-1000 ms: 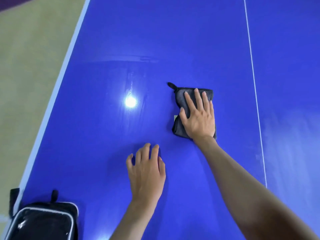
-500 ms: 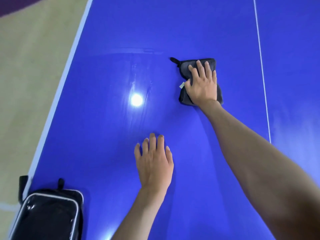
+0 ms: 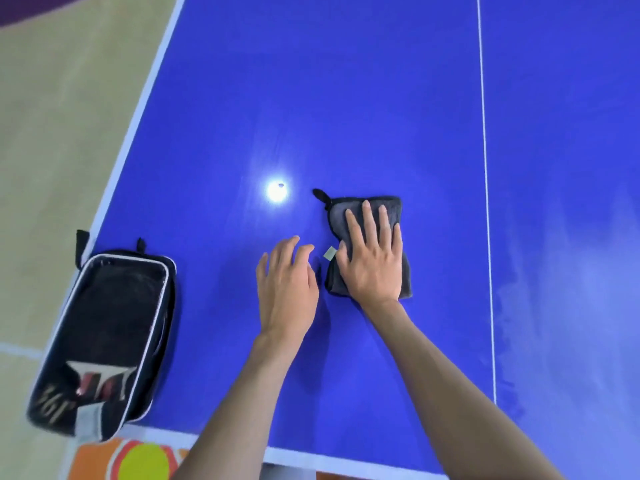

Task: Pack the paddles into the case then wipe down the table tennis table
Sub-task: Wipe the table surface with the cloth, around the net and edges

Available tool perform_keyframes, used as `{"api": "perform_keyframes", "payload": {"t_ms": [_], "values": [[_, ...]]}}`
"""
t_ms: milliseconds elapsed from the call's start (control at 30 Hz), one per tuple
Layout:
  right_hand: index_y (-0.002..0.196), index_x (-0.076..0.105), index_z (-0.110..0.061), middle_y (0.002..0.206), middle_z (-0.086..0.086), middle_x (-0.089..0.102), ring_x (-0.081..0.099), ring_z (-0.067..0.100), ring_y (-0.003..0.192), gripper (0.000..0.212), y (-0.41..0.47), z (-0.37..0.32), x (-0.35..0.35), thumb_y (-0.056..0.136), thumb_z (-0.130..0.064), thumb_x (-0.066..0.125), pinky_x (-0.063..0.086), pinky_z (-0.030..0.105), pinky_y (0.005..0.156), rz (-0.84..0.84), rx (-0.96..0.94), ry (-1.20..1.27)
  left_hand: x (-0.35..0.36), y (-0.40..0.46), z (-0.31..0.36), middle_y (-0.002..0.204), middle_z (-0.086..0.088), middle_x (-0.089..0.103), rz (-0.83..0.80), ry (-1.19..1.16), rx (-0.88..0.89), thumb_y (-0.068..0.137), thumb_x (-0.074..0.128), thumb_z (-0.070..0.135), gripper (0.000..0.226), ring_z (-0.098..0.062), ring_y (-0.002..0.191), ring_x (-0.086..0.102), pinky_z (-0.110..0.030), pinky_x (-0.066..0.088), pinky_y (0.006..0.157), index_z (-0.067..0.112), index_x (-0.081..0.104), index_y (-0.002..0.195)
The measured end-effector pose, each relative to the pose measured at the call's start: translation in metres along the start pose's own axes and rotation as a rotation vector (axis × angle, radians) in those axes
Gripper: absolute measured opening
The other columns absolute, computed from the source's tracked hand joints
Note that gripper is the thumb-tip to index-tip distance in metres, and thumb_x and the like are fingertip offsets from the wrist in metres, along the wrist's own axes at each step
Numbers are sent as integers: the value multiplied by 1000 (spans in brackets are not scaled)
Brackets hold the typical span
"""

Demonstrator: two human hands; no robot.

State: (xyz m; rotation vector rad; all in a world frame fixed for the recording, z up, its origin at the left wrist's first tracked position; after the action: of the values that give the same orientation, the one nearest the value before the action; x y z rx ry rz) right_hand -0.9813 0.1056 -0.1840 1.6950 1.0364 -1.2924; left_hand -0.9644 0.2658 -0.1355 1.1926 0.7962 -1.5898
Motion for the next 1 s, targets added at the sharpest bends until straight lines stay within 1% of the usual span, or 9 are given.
{"api": "perform_keyframes", "payload": {"t_ms": [67,133,233,433,533,633,767,867,1000], "values": [[159,42,-24,170,6,32,23,31,158,60,-39,-5,-1,101,-41,42,21,55,127,-23,-18,-2,-3,-28,-3,141,-6,59,-1,-33,-40,98,57,10,30,-26,132,55,-52,46,105,16,65,126],[160,41,-24,170,7,30,22,31,159,60,-79,-9,-4,102,-41,42,21,55,127,-38,-35,0,-7,-54,-7,139,-6,61,15,-117,-97,99,58,11,28,-27,130,55,-49,48,102,15,66,126],[161,40,-25,171,7,28,21,30,159,62,-140,-13,-8,101,-42,41,21,56,127,-55,-56,6,-15,-91,-14,138,-5,61,40,-209,-184,100,57,12,28,-26,132,53,-48,47,101,14,65,127],[160,43,-25,170,6,30,24,30,159,61,-248,-10,-20,101,-42,48,26,56,125,-54,-79,34,-26,-145,-15,140,-4,59,22,-194,-236,101,58,15,30,-27,134,49,-47,43,100,16,63,130],[157,47,-25,169,5,33,27,29,158,60,-278,-1,-26,100,-42,52,28,56,124,-46,-51,47,-26,-160,-6,141,-3,59,1,-189,-241,100,58,15,30,-27,134,49,-46,44,99,17,63,130],[156,48,-27,168,4,35,29,29,157,63,-279,4,-29,95,-38,55,28,56,124,-57,-58,63,-21,-162,7,140,-2,59,-24,-196,-237,99,57,13,31,-25,134,49,-45,44,99,18,63,130],[156,48,-29,169,4,33,26,30,158,67,-257,7,-27,89,-34,49,25,58,125,-89,-41,65,-16,-143,23,135,-3,62,-30,-173,-164,96,58,10,32,-27,129,53,-47,46,96,17,65,126],[156,48,-29,170,3,32,25,29,158,67,-222,17,-27,89,-35,49,25,58,125,-75,-17,70,-11,-119,29,132,-3,63,-30,-155,-128,95,60,10,31,-28,127,54,-47,47,96,17,65,125],[155,49,-27,170,3,32,25,30,158,64,-147,37,-25,92,-39,49,22,56,126,-33,48,74,5,-80,37,133,-3,62,-60,-118,-86,94,61,9,33,-27,127,55,-47,48,96,17,65,125]]}}
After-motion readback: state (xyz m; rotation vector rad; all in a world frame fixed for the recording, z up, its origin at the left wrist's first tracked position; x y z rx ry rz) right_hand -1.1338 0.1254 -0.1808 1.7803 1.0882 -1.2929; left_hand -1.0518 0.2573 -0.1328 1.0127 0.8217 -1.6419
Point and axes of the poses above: each hand's wrist, its own y-axis towards the middle knuckle, its own x-axis out of the palm, z = x × y, the point moved 8 cm from there along y, towards the middle knuckle
